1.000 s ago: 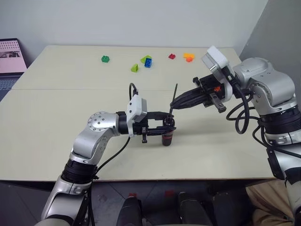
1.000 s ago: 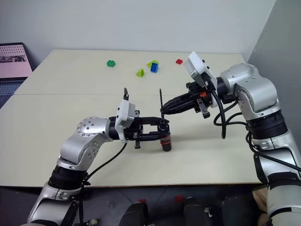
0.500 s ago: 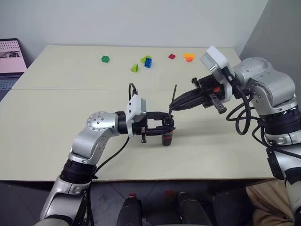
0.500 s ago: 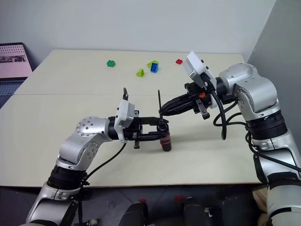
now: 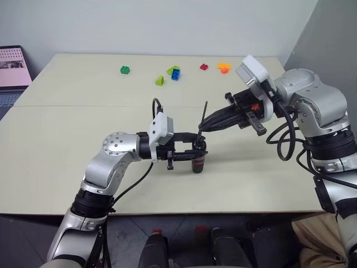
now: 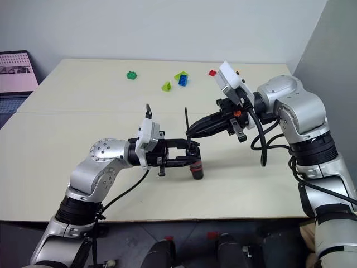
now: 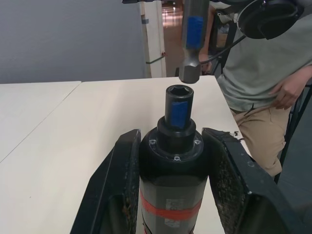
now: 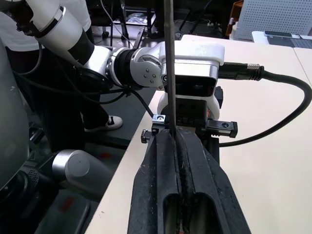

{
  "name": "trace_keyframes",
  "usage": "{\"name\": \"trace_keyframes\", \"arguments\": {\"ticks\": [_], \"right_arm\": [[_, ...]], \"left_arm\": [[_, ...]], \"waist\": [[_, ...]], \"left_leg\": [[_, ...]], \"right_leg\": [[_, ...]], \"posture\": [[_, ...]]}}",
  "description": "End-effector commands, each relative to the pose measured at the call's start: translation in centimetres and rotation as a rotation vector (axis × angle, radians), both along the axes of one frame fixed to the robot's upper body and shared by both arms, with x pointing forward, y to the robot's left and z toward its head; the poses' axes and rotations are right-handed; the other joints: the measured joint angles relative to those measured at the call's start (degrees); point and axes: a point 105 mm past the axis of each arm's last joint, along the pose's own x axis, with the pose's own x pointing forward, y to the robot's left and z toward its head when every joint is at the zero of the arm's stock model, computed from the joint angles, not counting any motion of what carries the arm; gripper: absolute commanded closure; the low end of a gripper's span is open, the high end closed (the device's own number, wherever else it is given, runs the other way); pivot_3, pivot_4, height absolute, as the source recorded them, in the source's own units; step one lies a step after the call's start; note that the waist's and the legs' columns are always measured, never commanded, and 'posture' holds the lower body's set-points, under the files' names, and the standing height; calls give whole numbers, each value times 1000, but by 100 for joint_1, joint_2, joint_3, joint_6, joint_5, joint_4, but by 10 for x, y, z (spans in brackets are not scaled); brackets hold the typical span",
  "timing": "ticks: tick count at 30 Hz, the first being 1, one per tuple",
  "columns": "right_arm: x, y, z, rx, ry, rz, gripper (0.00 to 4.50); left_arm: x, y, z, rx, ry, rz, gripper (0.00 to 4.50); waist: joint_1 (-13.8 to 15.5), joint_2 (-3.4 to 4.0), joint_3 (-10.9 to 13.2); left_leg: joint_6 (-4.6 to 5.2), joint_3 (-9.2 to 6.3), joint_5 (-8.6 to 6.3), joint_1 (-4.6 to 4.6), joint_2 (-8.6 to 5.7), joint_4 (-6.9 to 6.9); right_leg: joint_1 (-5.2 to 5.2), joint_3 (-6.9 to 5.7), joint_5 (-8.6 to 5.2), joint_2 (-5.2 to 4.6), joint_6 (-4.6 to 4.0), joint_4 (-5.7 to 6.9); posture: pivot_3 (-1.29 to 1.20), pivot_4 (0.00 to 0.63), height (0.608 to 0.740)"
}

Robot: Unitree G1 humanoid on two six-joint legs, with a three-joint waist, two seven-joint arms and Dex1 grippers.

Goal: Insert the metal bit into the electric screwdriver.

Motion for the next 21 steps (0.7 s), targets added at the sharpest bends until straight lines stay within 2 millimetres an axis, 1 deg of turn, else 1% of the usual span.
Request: {"name": "trace_keyframes", "arguments": {"ticks": [1,10,21], "right_arm": [[-6,-4,0,-28,-16,65,4500],[-3,-6,-6,-55,-13,59,4500],[-10,-7,-1,-54,-2,85,4500]], "left_arm": [[1,3,-18,62,56,19,2890],[1,3,-18,60,57,23,2890],[2,4,-18,63,59,27,2890]], "waist": [[0,0,0],[0,1,-1],[-1,1,-1]], "left_leg": [[0,0,0,0,0,0],[0,0,0,1,0,0],[0,0,0,2,0,0]], "right_leg": [[0,0,0,0,0,0],[1,0,0,0,0,1],[1,0,0,0,-1,1]], "posture": [[0,150,740],[0,150,740],[0,150,740]]}}
